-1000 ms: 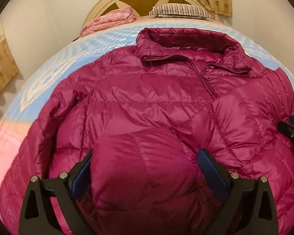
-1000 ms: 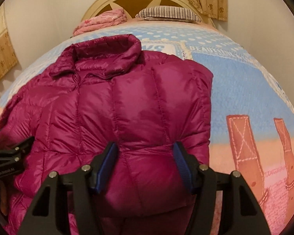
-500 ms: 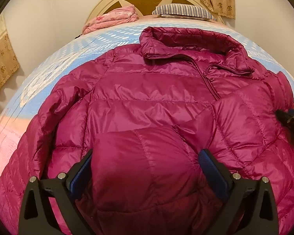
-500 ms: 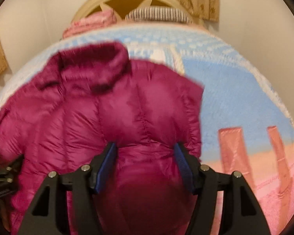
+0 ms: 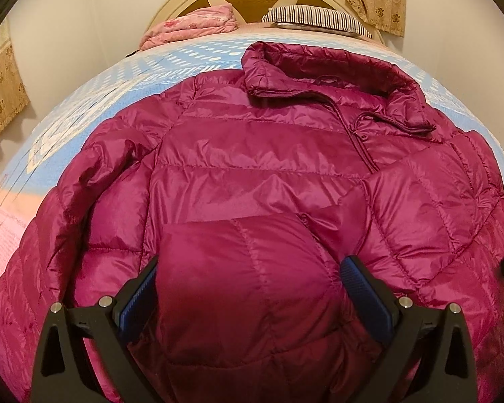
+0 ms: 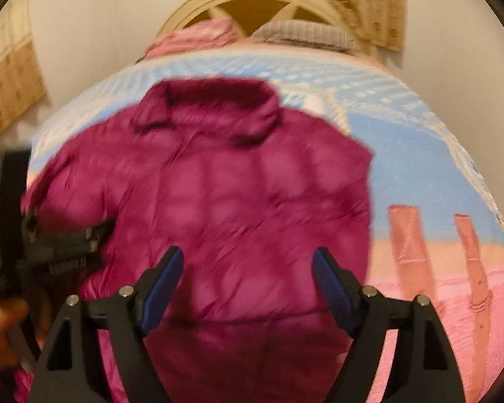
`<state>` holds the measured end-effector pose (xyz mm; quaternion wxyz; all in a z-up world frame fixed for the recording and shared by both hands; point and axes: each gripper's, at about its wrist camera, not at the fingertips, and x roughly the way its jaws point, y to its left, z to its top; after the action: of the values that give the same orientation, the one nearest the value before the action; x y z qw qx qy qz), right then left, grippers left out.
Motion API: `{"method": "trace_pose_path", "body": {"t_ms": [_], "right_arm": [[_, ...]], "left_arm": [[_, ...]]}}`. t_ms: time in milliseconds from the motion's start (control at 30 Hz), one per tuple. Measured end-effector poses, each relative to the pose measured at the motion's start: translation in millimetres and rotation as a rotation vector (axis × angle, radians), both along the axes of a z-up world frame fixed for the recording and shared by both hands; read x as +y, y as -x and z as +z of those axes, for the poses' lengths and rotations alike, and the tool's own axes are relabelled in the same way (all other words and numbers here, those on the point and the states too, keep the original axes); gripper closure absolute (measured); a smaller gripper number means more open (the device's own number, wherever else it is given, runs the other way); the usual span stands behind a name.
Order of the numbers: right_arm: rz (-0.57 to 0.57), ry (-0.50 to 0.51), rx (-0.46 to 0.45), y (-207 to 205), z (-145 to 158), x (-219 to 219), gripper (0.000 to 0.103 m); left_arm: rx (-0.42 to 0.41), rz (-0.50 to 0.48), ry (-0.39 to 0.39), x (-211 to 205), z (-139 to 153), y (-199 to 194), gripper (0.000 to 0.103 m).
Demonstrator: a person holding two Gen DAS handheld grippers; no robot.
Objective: Fold large clothes
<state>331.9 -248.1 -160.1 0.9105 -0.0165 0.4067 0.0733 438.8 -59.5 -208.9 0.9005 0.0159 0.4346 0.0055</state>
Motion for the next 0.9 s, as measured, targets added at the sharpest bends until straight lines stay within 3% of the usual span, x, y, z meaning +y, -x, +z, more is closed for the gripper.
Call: {"method": "trace_pose_path", "body": {"t_ms": [133,433,533,667,733,833,900], "right_arm": [[-0.014,-0.006,0.024,-2.6,-26.9,1.1,0.021],[-0.030,0.025,0.023,-2.0,-33.6,4.3,0.018],[-0.033,0.025,0.018,-2.4,-33.6,3.1,0.018],[-0.037,0.029,0.015,-1.5,-33.5,3.3,0.016],[-0.038,0.031,0.013,-1.1,-33.0,3.3,0.016],[-0.040,0.030,0.010,-1.2,-32.6,3.7,0.016],[-0.040,0.031,0.009,-1.4,-32.4,3.9,0.015]], "left_arm": [[0.000,0.001,0.003,0.2,0.2,0.3,0.001],[0.010,-0.001,-0.007,0.1,2.4,-0.4,0.001],[0.014,0.013,-0.018,9.8,20.5,7.9,0.001],[-0.102,0.021,-0.062,50.4,69.4,46.8,0.001],[-0.139,0.050,-0.139,81.1,83.7,67.9,0.001],[-0.122,0.139,-0.222,143.0,87.4,99.7,0.001],[-0.102,0.220,-0.232,187.2,83.7,124.5,0.001]]}}
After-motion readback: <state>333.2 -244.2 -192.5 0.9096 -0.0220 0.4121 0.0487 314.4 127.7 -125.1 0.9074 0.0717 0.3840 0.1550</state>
